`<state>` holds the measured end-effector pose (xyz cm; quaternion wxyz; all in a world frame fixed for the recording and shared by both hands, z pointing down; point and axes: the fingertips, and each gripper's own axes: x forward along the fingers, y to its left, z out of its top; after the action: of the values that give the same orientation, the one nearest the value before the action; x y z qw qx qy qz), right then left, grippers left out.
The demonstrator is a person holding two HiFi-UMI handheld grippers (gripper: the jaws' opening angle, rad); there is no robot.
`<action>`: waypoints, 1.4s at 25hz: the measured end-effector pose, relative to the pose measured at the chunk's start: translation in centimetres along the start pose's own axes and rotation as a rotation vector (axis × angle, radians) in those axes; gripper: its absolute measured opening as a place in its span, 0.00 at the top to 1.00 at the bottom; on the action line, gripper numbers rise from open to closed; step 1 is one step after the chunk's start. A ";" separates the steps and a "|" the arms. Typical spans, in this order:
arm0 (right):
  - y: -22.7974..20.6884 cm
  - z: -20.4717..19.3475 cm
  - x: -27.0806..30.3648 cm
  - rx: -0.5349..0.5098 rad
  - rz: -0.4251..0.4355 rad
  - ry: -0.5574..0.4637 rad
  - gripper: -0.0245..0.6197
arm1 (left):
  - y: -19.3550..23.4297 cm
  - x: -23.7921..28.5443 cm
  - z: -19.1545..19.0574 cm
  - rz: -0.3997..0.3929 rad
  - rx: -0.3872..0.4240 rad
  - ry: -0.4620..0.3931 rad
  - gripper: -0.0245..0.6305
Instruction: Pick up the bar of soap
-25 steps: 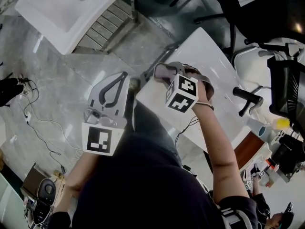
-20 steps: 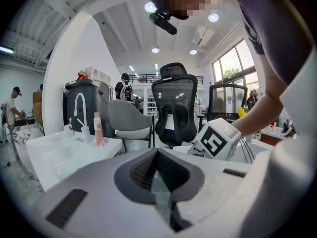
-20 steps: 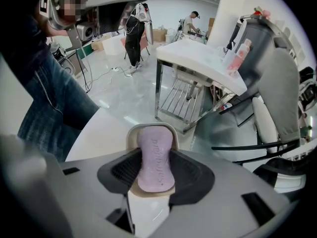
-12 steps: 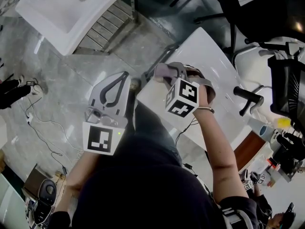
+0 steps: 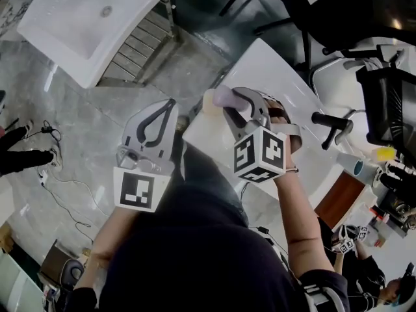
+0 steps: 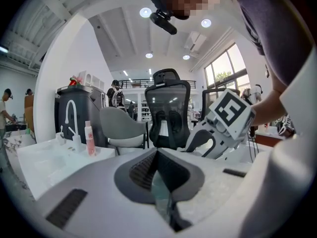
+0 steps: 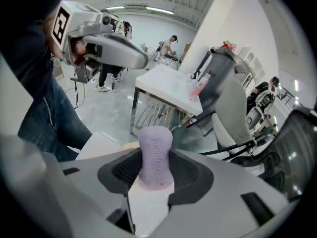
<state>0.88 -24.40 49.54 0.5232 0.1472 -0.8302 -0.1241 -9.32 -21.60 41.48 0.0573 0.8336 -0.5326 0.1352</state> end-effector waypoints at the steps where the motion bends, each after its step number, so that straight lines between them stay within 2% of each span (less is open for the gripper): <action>1: -0.4 0.2 -0.8 0.011 -0.025 -0.011 0.67 | -0.1 0.1 0.4 -0.009 0.004 -0.009 0.96; 8: -3.2 1.4 -6.4 0.122 -0.210 -0.098 0.67 | -1.4 0.8 3.6 -0.065 0.022 -0.087 0.96; 19: -7.0 2.1 -16.0 0.426 -0.599 -0.283 0.67 | -3.1 0.9 11.1 -0.163 0.053 -0.278 0.96; 31: -7.2 1.3 -26.9 0.685 -1.011 -0.549 0.67 | -4.8 -1.3 17.8 -0.231 0.106 -0.403 0.96; 35: -6.9 0.5 -29.9 0.779 -1.142 -0.593 0.66 | -5.4 -2.1 20.1 -0.260 0.127 -0.452 0.96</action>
<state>13.42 -19.58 21.98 0.0421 0.6895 -0.7149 -0.1080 -1.97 -22.29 21.88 -0.0984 0.9059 -0.4109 -0.0297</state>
